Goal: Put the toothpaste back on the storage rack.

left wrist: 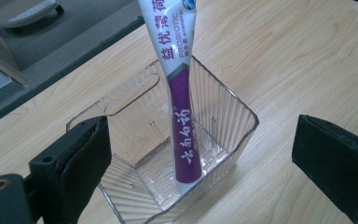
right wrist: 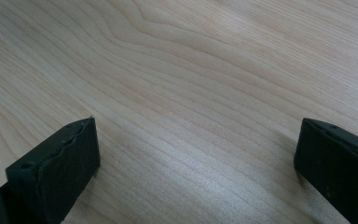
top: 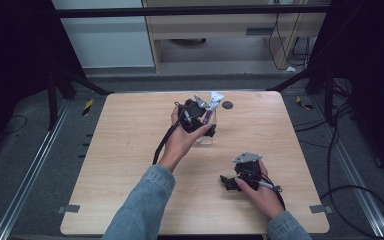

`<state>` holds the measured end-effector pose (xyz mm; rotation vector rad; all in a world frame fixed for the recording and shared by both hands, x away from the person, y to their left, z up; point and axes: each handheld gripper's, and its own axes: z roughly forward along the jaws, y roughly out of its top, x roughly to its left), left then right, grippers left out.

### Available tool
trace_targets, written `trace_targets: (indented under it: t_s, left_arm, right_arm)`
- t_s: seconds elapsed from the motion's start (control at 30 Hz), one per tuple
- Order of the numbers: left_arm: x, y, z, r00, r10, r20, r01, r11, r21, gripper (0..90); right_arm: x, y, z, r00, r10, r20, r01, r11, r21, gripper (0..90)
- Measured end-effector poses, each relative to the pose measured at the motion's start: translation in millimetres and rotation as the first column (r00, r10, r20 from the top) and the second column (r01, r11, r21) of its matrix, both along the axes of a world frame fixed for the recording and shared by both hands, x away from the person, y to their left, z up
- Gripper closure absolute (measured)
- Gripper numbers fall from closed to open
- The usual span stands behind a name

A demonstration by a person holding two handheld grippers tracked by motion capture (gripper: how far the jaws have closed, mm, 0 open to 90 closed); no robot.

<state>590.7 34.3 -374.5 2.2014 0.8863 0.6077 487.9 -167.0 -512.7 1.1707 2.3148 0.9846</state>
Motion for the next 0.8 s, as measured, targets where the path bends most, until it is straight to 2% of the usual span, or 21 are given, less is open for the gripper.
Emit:
trace_targets:
  t_s: [0.5,0.8]
  left_arm:
    - [-27.5,3.4,5.0,0.9985,-0.032,0.044,0.031,0.9993,0.02,4.3]
    - [-44.1,15.6,7.3,0.9974,-0.044,0.058,0.042,0.9988,0.023,4.3]
  right_arm:
    - [-0.1,0.2,-0.2,1.0,-0.002,-0.001,0.002,1.0,0.001,0.4]
    - [-0.4,0.5,-0.1,1.0,-0.004,-0.006,0.004,1.0,0.005,0.4]
